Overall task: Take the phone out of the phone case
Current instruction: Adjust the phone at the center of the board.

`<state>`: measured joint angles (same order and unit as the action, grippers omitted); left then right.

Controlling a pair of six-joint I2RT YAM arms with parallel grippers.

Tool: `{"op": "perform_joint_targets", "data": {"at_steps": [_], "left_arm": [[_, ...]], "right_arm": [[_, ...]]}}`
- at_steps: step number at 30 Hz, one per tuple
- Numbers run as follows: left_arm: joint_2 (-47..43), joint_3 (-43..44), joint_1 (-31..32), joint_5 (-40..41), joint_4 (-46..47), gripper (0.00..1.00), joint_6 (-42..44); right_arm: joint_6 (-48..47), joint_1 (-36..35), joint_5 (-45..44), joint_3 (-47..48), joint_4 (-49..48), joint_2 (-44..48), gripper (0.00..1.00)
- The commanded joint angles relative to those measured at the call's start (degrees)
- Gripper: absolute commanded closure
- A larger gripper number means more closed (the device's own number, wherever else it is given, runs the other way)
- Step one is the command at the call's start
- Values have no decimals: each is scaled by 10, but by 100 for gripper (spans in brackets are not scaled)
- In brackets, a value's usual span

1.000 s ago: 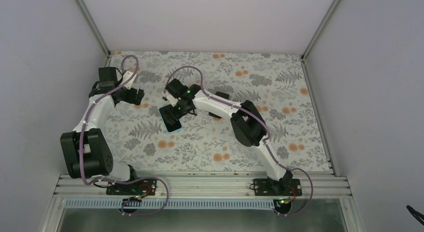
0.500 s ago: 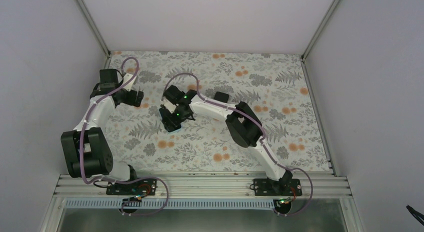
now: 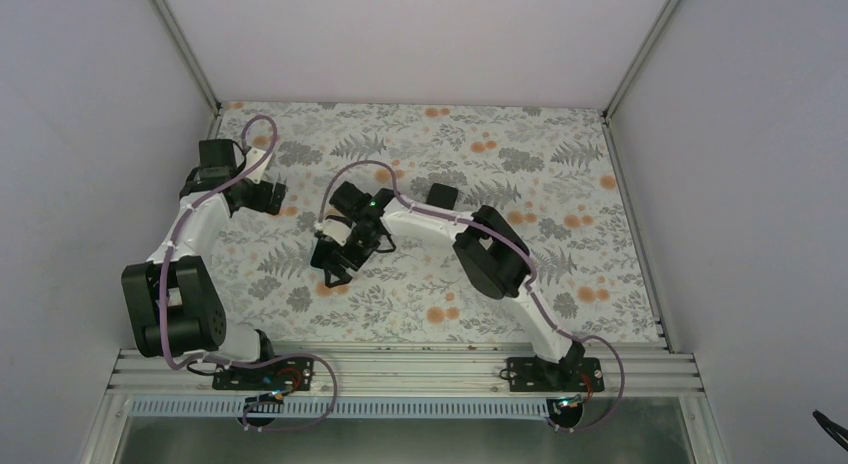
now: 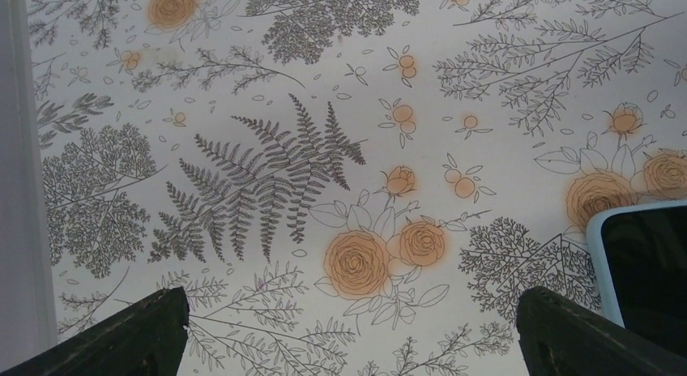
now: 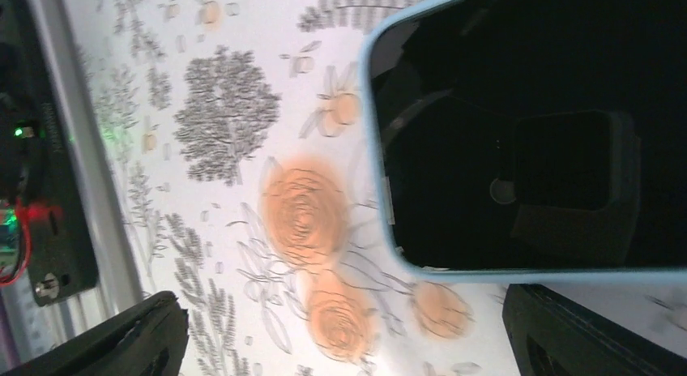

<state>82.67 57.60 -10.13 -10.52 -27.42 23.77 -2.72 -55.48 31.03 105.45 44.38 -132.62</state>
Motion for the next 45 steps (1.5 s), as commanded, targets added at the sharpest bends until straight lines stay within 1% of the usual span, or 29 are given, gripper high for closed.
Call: {"op": "perform_joint_targets", "data": {"at_steps": [1,7,11,17,21,22,24,26,27,28,29,30,32,35,37,38,40,43,45], "left_arm": [[-22,-13,-3,7,12,0,2],[-44,-33,-10,21,19,0,16],[-48,-33,-26,21,22,0,20],[-57,-46,-41,24,37,0,24],[-66,-60,-45,33,63,0,17],[-69,-64,-45,32,70,0,15],[-76,-71,-46,32,80,0,13],[-81,-75,-45,30,85,0,13],[-83,-78,-45,29,88,0,13],[-85,-83,-45,28,89,0,14],[-87,-86,-45,26,92,0,15],[-89,-90,-45,25,95,0,15],[-91,-99,-45,25,102,0,15],[-91,-105,-45,28,110,0,13],[-89,-105,-45,32,114,0,8],[-89,-105,-46,34,114,0,6],[-91,-102,-45,36,113,0,5],[-98,-101,-45,41,112,0,6],[-106,-103,-46,47,112,0,7]], "right_arm": [[-26,-27,45,14,-18,-19,0],[-32,-38,64,140,6,-107,0],[-23,-40,38,191,-17,-136,0],[-9,-31,-67,190,-83,-136,0],[-36,-20,-80,167,-116,-111,0],[-54,-20,-75,163,-115,-104,0],[-127,-17,5,163,-74,-90,0],[-243,-13,141,174,14,-71,0],[-310,-12,174,167,52,-56,0],[-347,-12,186,155,77,-36,0],[-388,-12,189,135,97,-14,0],[-413,-11,177,108,98,16,0],[-461,-8,137,32,55,79,0],[-571,9,129,-84,-12,166,0],[-551,11,69,-134,-103,197,0],[-548,13,45,-131,-115,192,0],[-560,22,35,-83,-81,160,0],[-549,36,39,33,-17,65,0],[-515,46,43,111,-6,15,0]]}}
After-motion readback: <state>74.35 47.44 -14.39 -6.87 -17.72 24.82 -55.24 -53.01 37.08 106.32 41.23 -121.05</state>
